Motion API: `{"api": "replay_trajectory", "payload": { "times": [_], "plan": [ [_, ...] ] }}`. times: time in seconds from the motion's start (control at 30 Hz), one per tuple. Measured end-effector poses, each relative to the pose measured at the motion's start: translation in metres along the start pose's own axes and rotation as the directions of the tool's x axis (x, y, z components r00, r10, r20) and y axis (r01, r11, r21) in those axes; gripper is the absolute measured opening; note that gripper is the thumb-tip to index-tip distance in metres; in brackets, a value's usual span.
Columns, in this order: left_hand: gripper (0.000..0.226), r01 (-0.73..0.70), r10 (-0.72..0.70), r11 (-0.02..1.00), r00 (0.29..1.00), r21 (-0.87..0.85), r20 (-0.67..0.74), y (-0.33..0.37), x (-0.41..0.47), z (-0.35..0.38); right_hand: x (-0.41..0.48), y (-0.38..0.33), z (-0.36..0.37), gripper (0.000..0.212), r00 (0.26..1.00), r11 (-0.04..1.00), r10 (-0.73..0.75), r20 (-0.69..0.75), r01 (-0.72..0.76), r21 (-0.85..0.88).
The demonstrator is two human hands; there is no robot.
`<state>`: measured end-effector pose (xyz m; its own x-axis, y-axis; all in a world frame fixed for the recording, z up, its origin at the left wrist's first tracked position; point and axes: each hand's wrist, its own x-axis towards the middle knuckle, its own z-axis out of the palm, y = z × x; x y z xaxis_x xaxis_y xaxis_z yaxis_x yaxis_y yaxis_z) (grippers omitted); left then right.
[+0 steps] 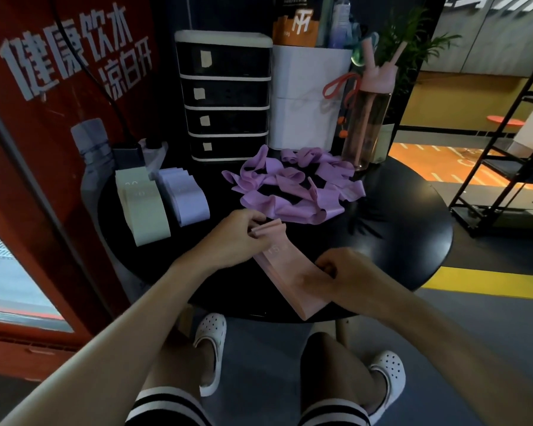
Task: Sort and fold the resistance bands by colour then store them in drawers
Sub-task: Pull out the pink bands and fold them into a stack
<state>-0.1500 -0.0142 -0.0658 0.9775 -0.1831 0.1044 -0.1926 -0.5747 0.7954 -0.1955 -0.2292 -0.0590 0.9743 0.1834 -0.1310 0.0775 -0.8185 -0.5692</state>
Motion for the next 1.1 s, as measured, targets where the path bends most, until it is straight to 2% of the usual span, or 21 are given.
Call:
{"api": "replay_trajectory", "payload": {
  "times": [0.07,0.13,0.17,0.2,0.3,0.43,0.6,0.73,0.87,1.1],
  "plan": [
    [0.016,0.023,-0.034,0.994,0.994,0.111,0.100,0.008,0.009,-0.007,-0.002,-0.003,0.000,0.035,1.000,1.000,0.013,0.010,-0.013,0.006],
    [0.028,0.034,-0.073,0.977,0.981,0.212,0.178,0.013,0.014,-0.010,-0.003,-0.006,-0.002,0.035,1.000,0.999,0.024,0.017,-0.024,0.023],
    [0.026,0.045,-0.095,0.969,0.975,0.242,0.202,0.016,0.014,-0.010,-0.004,-0.007,-0.002,0.033,0.999,0.999,0.028,0.017,-0.029,0.035],
    [0.022,0.047,-0.106,0.964,0.971,0.261,0.215,0.018,0.015,-0.010,-0.005,-0.008,-0.002,0.031,0.999,0.999,0.032,0.021,-0.033,0.041],
    [0.030,0.034,-0.093,0.962,0.973,0.271,0.209,0.019,0.015,-0.010,-0.007,-0.011,-0.001,0.027,1.000,0.999,0.020,0.021,-0.021,0.041],
    [0.017,-0.031,-0.021,0.973,0.974,0.227,0.224,0.011,0.012,-0.014,-0.012,-0.016,0.001,0.028,1.000,0.999,-0.015,-0.013,0.016,0.047],
    [0.021,-0.045,0.026,0.995,0.980,0.094,0.196,0.003,0.006,-0.017,-0.014,-0.018,0.002,0.028,0.999,0.990,-0.040,-0.021,0.043,0.132],
    [0.017,-0.077,0.074,0.997,0.986,0.015,0.151,0.003,0.002,-0.016,-0.013,-0.018,0.004,0.025,0.995,0.992,-0.086,-0.044,0.090,0.091],
    [0.023,-0.088,0.094,0.995,0.987,-0.051,0.128,0.003,-0.003,-0.019,-0.011,-0.017,0.006,0.027,0.991,0.987,-0.114,-0.076,0.122,0.107],
    [0.035,-0.097,0.115,0.976,0.990,-0.196,0.083,0.001,-0.011,-0.024,-0.007,-0.016,0.007,0.026,0.990,0.971,-0.141,-0.029,0.144,0.190]
  ]
}}
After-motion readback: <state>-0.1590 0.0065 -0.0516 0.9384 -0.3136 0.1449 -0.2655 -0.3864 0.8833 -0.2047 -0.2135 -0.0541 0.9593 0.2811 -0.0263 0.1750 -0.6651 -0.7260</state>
